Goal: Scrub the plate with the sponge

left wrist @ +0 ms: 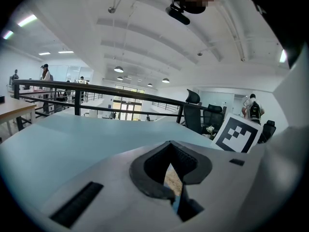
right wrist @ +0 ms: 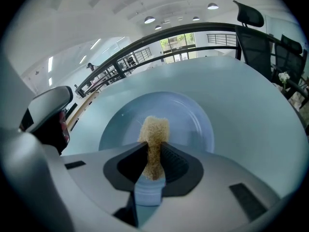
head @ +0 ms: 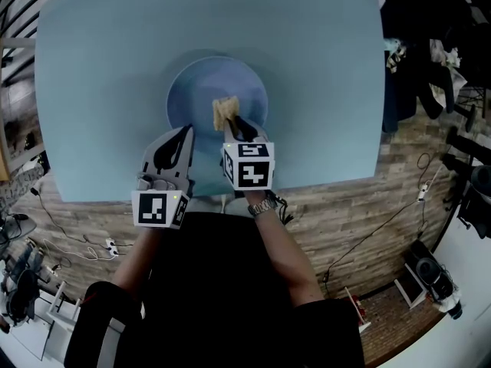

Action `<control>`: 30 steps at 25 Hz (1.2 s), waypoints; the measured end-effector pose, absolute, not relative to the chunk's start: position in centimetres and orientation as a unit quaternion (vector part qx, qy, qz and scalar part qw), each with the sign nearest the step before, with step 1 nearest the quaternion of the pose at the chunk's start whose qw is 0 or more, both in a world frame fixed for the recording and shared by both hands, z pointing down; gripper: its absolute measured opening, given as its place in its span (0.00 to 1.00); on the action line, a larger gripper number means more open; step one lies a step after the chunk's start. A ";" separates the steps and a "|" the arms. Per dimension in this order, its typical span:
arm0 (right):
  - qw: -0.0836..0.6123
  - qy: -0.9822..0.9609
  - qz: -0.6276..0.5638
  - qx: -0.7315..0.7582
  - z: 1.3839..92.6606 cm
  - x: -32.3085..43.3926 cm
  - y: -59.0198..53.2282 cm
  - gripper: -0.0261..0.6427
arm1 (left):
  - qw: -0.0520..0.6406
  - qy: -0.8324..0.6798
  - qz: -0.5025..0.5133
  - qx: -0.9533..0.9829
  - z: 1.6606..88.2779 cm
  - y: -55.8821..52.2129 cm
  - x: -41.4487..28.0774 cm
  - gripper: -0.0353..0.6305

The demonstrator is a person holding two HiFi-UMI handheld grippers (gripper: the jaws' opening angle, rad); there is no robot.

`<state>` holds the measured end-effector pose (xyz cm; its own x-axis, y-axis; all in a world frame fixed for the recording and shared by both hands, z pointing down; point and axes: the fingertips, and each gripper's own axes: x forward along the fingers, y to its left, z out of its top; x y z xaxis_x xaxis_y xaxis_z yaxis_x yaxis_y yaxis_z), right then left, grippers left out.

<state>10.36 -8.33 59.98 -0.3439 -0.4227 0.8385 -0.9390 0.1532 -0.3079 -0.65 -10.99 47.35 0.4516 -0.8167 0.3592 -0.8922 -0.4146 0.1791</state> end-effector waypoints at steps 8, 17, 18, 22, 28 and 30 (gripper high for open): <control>0.304 -0.684 0.431 0.504 60.0 13.1 -8.5 0.16 | 0.176 -0.508 0.109 0.836 47.4 -11.1 0.4 0.06; 0.309 -0.679 0.427 0.511 60.0 14.5 -8.5 0.16 | 0.174 -0.507 0.109 0.837 47.3 -11.3 0.8 0.06; 0.309 -0.679 0.426 0.512 60.0 14.6 -8.5 0.16 | 0.173 -0.507 0.107 0.837 47.2 -11.3 0.7 0.05; 0.314 -0.675 0.421 0.519 59.9 14.9 -8.6 0.16 | 0.173 -0.512 0.105 0.834 47.1 -11.1 0.3 0.05; 0.304 -0.680 0.415 0.523 59.0 13.6 -8.7 0.16 | 0.174 -0.522 0.107 0.828 47.4 -10.3 -1.5 0.05; 0.301 -0.687 0.415 0.515 58.7 12.3 -8.7 0.16 | 0.174 -0.525 0.108 0.826 47.3 -10.0 -2.3 0.05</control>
